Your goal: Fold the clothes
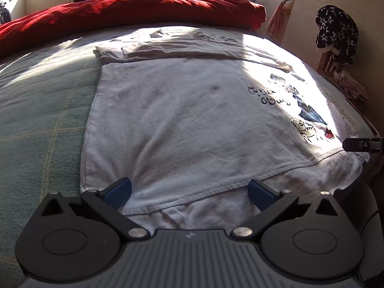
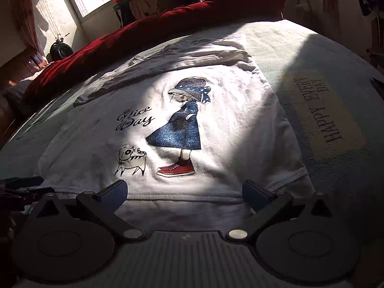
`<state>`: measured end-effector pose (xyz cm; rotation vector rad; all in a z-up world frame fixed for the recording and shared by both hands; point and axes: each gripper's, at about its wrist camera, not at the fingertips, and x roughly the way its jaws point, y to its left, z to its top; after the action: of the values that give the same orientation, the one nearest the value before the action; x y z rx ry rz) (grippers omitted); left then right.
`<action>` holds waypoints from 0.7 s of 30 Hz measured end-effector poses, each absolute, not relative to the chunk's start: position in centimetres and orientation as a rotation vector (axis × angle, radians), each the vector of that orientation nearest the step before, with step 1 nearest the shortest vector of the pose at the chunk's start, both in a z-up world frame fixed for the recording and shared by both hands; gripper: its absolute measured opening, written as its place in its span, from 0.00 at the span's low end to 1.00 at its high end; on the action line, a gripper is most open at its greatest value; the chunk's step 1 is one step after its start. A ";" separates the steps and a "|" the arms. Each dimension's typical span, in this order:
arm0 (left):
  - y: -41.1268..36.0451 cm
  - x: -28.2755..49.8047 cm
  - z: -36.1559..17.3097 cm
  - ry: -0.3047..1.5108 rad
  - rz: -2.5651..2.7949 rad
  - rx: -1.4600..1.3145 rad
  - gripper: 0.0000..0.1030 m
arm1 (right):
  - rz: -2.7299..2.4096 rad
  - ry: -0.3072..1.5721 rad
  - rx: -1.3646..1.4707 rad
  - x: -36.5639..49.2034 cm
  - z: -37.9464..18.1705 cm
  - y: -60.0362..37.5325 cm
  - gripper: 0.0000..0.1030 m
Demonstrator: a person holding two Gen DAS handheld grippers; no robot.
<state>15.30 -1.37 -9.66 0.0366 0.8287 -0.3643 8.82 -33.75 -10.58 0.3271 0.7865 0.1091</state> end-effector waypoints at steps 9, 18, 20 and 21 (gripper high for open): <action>-0.7 14.3 -10.3 0.748 -0.376 -0.001 0.99 | 0.099 0.797 0.214 8.8 -10.7 -32.3 1.00; -0.2 14.0 -8.2 0.761 -0.351 -0.039 0.99 | 0.122 0.839 0.278 10.2 -8.4 -33.8 1.00; 0.3 14.1 -7.5 0.751 -0.338 -0.058 0.99 | 0.122 0.818 0.312 11.6 -6.9 -35.1 1.00; 0.5 14.3 -7.2 0.750 -0.334 -0.068 0.99 | 0.124 0.797 0.330 12.8 -5.7 -36.0 1.00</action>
<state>14.30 0.49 -7.22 -0.0679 0.7502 -0.3344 12.81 -35.96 -5.68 0.3304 0.7966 0.1245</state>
